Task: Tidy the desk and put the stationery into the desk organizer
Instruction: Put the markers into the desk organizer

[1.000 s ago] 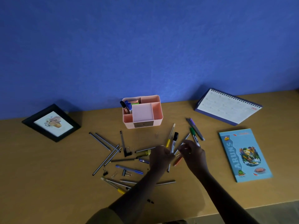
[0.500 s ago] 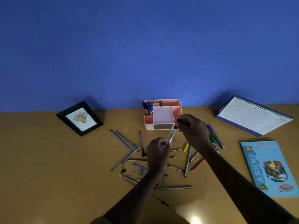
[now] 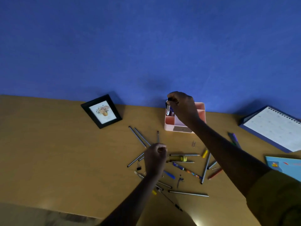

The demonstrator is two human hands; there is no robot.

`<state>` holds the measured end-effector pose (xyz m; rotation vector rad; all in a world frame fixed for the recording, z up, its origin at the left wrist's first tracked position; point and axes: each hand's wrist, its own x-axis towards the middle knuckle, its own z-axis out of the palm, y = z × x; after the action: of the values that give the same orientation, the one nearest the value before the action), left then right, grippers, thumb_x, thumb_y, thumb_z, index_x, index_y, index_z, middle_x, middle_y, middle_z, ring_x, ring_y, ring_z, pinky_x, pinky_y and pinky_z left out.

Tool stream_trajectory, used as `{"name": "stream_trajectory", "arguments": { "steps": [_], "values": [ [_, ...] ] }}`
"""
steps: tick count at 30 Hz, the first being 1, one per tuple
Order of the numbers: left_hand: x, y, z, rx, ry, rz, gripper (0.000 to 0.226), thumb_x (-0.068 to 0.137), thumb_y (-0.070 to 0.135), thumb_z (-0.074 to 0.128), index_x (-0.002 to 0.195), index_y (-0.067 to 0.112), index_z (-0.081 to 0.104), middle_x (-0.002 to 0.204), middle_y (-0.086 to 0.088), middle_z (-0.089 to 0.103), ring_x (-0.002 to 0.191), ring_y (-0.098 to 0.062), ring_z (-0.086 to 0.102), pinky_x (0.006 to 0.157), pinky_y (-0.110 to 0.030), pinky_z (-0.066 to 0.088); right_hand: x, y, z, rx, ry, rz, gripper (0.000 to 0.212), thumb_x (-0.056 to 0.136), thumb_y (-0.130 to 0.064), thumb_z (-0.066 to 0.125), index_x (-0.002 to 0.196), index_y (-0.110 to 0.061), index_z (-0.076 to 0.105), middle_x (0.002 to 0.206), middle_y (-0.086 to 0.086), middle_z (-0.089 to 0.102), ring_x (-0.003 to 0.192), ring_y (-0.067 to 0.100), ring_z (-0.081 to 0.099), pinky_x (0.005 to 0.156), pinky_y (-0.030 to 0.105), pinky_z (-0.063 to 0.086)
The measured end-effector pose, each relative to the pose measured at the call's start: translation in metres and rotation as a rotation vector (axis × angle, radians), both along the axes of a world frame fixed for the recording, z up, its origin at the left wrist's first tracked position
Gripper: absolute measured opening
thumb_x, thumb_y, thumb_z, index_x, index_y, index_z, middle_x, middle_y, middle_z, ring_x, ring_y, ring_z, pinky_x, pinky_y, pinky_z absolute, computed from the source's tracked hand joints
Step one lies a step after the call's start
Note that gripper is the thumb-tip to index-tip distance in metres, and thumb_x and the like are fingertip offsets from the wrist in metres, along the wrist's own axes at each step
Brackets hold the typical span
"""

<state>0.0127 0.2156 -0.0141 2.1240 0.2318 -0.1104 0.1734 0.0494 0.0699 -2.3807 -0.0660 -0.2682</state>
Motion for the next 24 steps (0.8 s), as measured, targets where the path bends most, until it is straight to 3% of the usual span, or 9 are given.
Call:
{"name": "stream_trajectory", "arguments": {
  "steps": [4,12,17,20,24],
  "values": [
    [0.005,0.021,-0.005,-0.006,0.036,0.059,0.013,0.093,0.021,0.075,0.103,0.022,0.083,0.095,0.013,0.080,0.082,0.006,0.070,0.070,-0.015,0.058,0.012,0.005,-0.027,-0.137,0.037,0.050,0.008,0.093,-0.013,0.074,0.100,-0.015,0.077,0.098,0.003,0.076,0.088,0.020,0.072,0.080,0.044,0.062],
    [0.011,0.042,-0.011,0.007,0.043,0.087,0.011,0.094,0.019,0.076,0.102,0.021,0.083,0.094,0.014,0.079,0.080,0.007,0.071,0.066,-0.011,0.055,0.015,0.010,-0.049,-0.223,0.041,-0.020,0.010,0.093,-0.009,0.070,0.087,-0.012,0.079,0.088,0.004,0.073,0.079,0.018,0.067,0.067,0.041,0.062],
    [0.013,0.042,-0.012,0.001,0.062,0.094,0.011,0.093,0.019,0.077,0.102,0.021,0.083,0.091,0.013,0.079,0.079,0.004,0.072,0.064,-0.013,0.056,0.017,0.008,-0.059,-0.253,0.070,-0.069,0.012,0.093,-0.012,0.068,0.089,-0.018,0.078,0.088,-0.001,0.072,0.080,0.019,0.067,0.063,0.041,0.062],
    [0.013,0.040,-0.013,0.009,0.073,0.089,0.011,0.094,0.018,0.076,0.102,0.020,0.083,0.092,0.011,0.080,0.079,0.005,0.072,0.064,-0.012,0.055,0.009,0.006,-0.049,-0.223,0.038,-0.061,0.010,0.095,-0.010,0.071,0.097,-0.014,0.081,0.096,0.003,0.076,0.086,0.020,0.070,0.069,0.040,0.063],
    [0.013,0.033,-0.017,-0.011,0.083,0.067,0.012,0.092,0.017,0.075,0.098,0.021,0.084,0.089,0.013,0.079,0.079,0.005,0.071,0.067,-0.020,0.060,-0.011,-0.014,-0.039,-0.165,0.023,-0.088,0.014,0.097,-0.015,0.077,0.110,-0.015,0.080,0.110,0.003,0.078,0.091,0.019,0.073,0.073,0.036,0.063]
  ]
}}
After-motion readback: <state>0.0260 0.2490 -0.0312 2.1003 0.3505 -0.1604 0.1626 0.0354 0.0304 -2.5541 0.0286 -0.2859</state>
